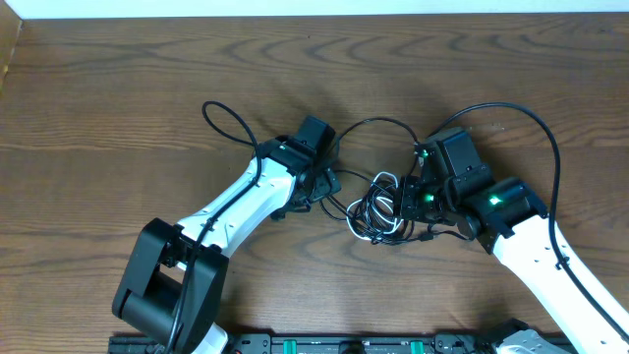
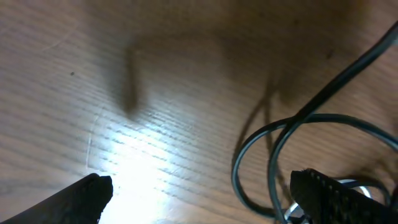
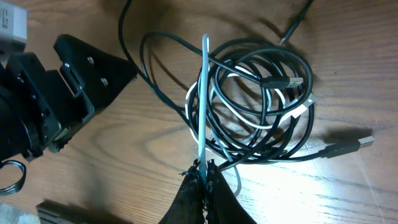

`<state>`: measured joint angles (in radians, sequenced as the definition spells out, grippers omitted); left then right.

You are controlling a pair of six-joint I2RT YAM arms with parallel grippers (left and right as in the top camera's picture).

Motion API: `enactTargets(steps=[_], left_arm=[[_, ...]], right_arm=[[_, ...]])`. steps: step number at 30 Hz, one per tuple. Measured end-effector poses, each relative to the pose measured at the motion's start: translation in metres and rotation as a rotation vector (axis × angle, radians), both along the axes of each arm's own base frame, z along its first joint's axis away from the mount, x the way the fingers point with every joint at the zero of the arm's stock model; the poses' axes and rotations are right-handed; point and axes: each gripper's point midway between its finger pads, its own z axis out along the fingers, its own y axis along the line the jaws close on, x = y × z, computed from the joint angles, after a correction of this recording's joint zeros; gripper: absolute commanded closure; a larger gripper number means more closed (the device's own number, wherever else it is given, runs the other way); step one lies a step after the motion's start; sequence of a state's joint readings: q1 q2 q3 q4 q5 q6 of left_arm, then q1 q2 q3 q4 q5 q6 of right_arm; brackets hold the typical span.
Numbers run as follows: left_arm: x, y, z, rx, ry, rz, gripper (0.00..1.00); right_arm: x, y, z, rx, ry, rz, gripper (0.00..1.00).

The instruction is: Untangle cables

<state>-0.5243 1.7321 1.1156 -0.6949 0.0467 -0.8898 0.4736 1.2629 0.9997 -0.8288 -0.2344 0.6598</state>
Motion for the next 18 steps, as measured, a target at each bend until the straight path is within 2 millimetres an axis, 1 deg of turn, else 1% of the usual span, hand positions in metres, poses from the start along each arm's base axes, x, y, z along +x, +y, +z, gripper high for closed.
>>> enactTargets(steps=[3, 5, 7, 11, 14, 18], left_arm=[[-0.001, -0.001, 0.0, -0.005, 0.005, -0.001, 0.14], [-0.004, -0.006, 0.0, -0.032, 0.023, -0.021, 0.18], [-0.007, -0.016, 0.001, -0.084, 0.037, -0.08, 0.22], [-0.017, -0.041, 0.007, -0.211, 0.061, -0.261, 0.23], [-0.024, -0.064, 0.016, -0.341, 0.054, -0.418, 0.23], [-0.029, -0.085, 0.028, -0.465, 0.025, -0.545, 0.23]], right_arm=[[0.001, -0.001, 0.0, -0.006, -0.004, -0.001, 0.99], [0.001, -0.002, 0.0, -0.01, -0.006, -0.003, 0.99], [0.002, -0.003, 0.0, -0.013, -0.009, -0.004, 0.99], [0.007, -0.01, -0.001, -0.018, -0.01, -0.031, 0.99], [0.01, -0.016, -0.001, -0.023, -0.013, -0.051, 0.99], [0.011, -0.018, -0.001, -0.024, -0.013, -0.058, 0.99]])
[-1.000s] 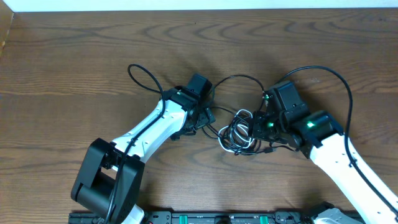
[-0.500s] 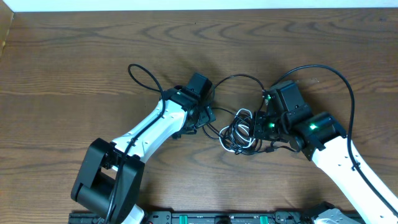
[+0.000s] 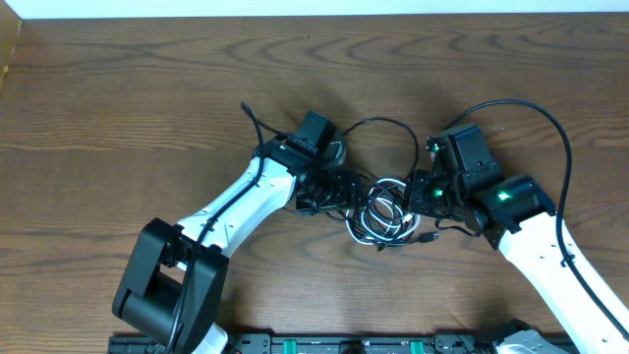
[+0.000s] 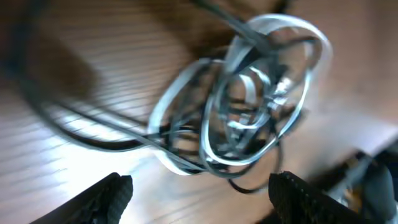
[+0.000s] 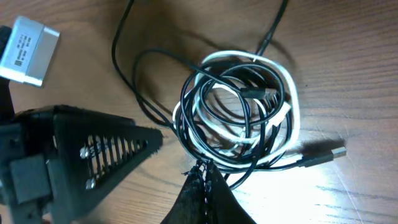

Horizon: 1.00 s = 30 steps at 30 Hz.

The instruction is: Untangle cables

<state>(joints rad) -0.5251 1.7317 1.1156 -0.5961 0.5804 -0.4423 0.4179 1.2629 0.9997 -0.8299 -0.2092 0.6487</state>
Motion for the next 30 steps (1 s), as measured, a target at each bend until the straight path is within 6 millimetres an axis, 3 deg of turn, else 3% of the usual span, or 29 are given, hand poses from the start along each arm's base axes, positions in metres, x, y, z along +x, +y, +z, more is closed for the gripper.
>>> enactTargets(steps=[7, 14, 22, 26, 30], left_arm=[[-0.008, -0.023, 0.009, -0.081, -0.041, -0.101, 0.23], [-0.021, -0.034, -0.007, 0.078, -0.093, -0.085, 0.23], [-0.017, -0.009, -0.03, 0.292, -0.143, 0.081, 0.23], [-0.01, 0.006, -0.037, 0.363, -0.165, 0.167, 0.23], [-0.002, 0.009, -0.036, 0.377, -0.19, 0.218, 0.23]], right_arm=[[0.001, 0.0, 0.0, 0.0, -0.003, 0.002, 0.99], [0.0, 0.0, 0.0, -0.002, 0.0, 0.003, 0.99], [-0.003, -0.001, -0.002, -0.007, 0.012, 0.003, 0.98], [-0.007, -0.007, -0.005, -0.035, 0.03, -0.005, 0.88], [-0.013, -0.025, -0.013, -0.101, 0.081, -0.088, 0.78]])
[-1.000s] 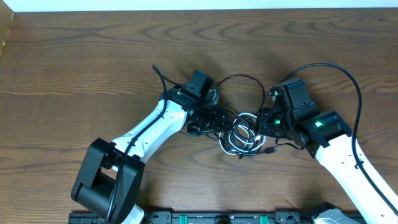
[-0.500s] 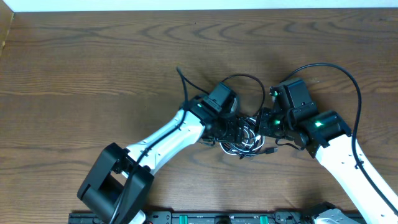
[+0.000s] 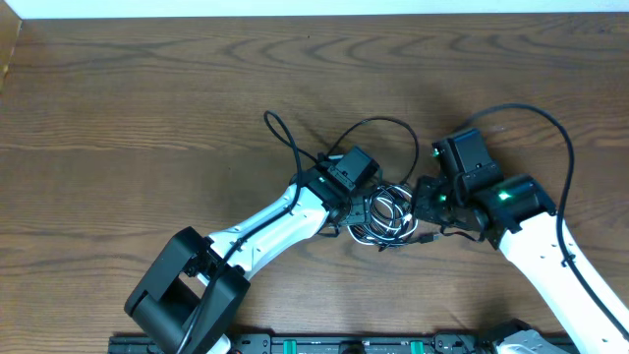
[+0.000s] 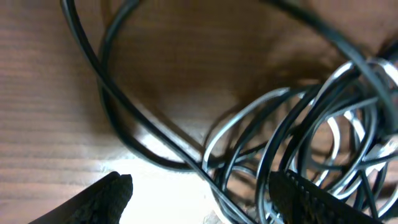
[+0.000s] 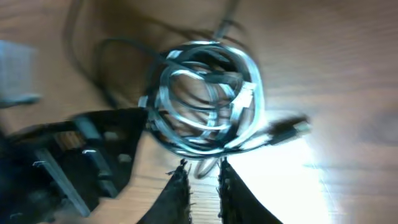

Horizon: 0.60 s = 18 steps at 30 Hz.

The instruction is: Untangle cables

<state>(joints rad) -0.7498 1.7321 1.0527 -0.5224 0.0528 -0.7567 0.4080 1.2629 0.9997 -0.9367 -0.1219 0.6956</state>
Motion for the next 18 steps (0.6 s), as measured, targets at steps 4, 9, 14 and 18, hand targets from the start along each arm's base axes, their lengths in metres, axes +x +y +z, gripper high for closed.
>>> enactTargets(steps=[4, 9, 14, 18], left_arm=[[0.008, -0.004, 0.003, -0.019, -0.032, 0.023, 0.23], [0.012, -0.006, 0.004, -0.032, -0.046, 0.051, 0.22], [0.013, -0.006, 0.004, -0.033, -0.051, 0.062, 0.23], [0.015, -0.007, 0.005, -0.041, -0.058, 0.065, 0.22]], right_arm=[[0.008, -0.017, -0.001, -0.05, -0.017, -0.075, 0.77], [0.014, -0.03, -0.011, -0.119, -0.038, -0.116, 0.82], [0.012, -0.036, -0.053, -0.176, 0.03, -0.12, 0.85], [0.006, -0.04, -0.078, -0.213, 0.097, -0.116, 0.86]])
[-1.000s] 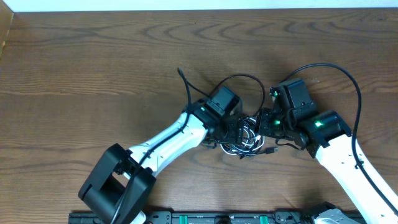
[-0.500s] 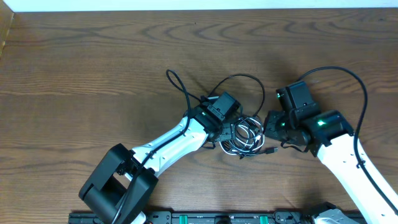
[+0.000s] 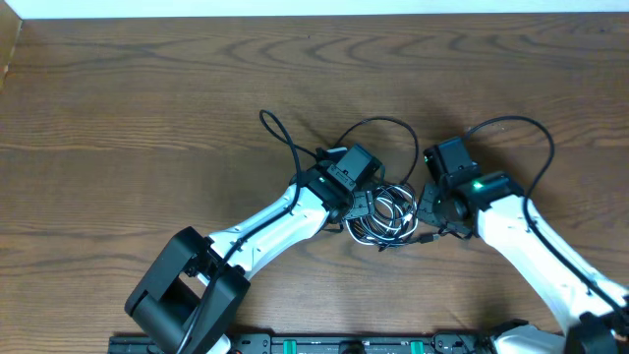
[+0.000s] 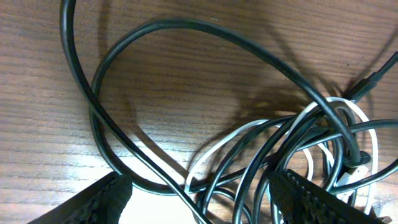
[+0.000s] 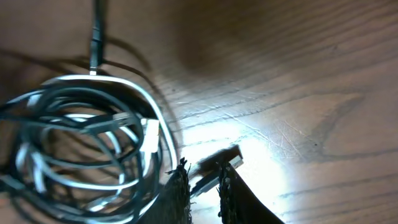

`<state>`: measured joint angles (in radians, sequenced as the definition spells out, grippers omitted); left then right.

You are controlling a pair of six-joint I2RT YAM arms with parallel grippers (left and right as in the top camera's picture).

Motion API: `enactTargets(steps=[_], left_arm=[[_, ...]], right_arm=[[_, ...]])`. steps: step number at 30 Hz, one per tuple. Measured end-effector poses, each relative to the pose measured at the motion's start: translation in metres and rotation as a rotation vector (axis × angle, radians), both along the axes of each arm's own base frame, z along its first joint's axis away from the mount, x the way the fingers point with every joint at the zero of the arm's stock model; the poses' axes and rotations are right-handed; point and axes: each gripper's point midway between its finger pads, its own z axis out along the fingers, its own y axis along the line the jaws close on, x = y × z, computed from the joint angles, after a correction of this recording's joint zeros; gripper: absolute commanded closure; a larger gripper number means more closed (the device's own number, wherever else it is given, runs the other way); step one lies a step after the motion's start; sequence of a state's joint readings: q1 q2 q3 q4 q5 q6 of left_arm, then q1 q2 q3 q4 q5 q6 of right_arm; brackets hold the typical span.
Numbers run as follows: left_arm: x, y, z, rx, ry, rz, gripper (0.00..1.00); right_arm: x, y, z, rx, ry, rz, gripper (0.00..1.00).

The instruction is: Untangle cables

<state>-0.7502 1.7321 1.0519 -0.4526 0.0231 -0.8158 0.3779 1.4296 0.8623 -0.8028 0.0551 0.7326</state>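
Observation:
A knot of black and white cables lies mid-table, with one black loop reaching away from it. My left gripper is at the knot's left edge. It stands wide open in the left wrist view, several strands running between its fingers. My right gripper is at the knot's right edge, narrowly open. A USB plug lies in the gap between its fingers, and the coil is to the left.
The wooden table has a loose black cable end curling up-left of the left wrist. The right arm's own black lead arcs over the table at the right. A black rail runs along the front edge.
My right gripper has shifted from over the coil to its right side, where it straddles the USB plug. The left gripper stays open at the coil's left edge, hardly moved.
My right gripper was shut on a white strand, with the left gripper open well left of the knot. Then the left gripper was nearer the knot, the right one still shut. Later the left stood over the knot's left side and the right had opened, letting the strand go.

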Motion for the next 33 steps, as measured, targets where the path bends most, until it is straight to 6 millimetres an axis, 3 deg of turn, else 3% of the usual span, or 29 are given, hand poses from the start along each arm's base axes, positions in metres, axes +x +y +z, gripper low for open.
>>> enactTargets(steps=[7, 11, 17, 26, 33], left_arm=[[0.004, -0.003, -0.001, -0.012, -0.012, 0.001, 0.23], [0.002, -0.002, -0.017, 0.007, 0.021, 0.026, 0.24], [-0.001, 0.0, -0.032, 0.026, 0.057, 0.056, 0.45], [-0.001, 0.0, -0.032, 0.022, 0.058, 0.066, 0.45], [-0.001, 0.0, -0.032, 0.022, 0.058, 0.066, 0.45]], right_arm=[[0.006, 0.003, -0.012, 0.0, 0.012, 0.004, 0.85], [0.009, 0.006, -0.014, 0.009, 0.009, 0.005, 0.84], [0.009, 0.013, -0.023, 0.038, 0.034, 0.014, 0.85], [0.008, 0.029, -0.03, 0.095, 0.055, 0.047, 0.86], [-0.006, 0.052, -0.028, 0.209, 0.118, 0.068, 0.83]])
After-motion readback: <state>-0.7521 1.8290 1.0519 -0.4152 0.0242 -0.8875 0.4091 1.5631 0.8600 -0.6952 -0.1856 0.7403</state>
